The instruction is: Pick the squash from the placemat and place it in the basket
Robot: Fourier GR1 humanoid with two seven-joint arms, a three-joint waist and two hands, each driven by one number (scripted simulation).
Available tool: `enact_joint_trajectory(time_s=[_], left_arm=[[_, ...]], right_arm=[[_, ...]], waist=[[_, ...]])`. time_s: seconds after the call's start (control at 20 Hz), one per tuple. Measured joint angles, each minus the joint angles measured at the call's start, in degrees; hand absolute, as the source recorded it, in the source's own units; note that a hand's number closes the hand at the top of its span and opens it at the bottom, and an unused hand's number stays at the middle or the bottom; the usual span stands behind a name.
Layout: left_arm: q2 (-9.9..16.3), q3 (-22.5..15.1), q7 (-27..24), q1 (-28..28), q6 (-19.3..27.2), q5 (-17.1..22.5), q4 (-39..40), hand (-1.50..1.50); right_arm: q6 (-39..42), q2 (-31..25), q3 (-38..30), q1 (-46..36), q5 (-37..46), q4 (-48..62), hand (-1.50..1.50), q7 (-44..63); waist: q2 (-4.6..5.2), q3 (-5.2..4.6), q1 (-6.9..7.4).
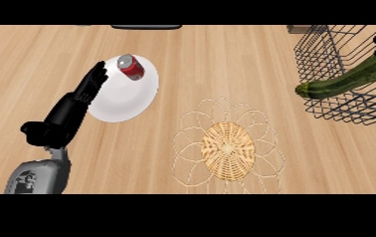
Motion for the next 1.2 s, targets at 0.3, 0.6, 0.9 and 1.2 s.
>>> enact_joint_trajectory(time_s=[0.3,0.6,0.9,1.2], left_arm=[[0.28,0.39,0.48,0.82,-0.45,0.24,-1.06,0.00],[0.00,0.46,1.29,-0.80,-0.14,0.06,-0.40,0.00],[-0.11,0.58,1.63,-0.87,-0.11,0.08,-0.75,0.00],[-0.02,0.65,1.25,-1.18,-0.29,-0.07,-0.40,0.00]], right_arm=[[0.34,-2.75,-4.41,-3.33,-0.91,13.26,1.50,-7.38],[0.61,-4.69,-6.15,-6.19,-0.96,27.81,1.50,-17.26],[-3.73,-4.77,-7.31,-8.53,0.92,42.30,1.50,-30.58],[-9.42,-5.60,-9.11,-11.63,2.34,54.06,1.50,-41.22]], waist=[[-0.06,0.02,-0.20],[-0.03,0.03,-0.19],[0.05,0.05,0.02],[0.10,0.07,0.15]])
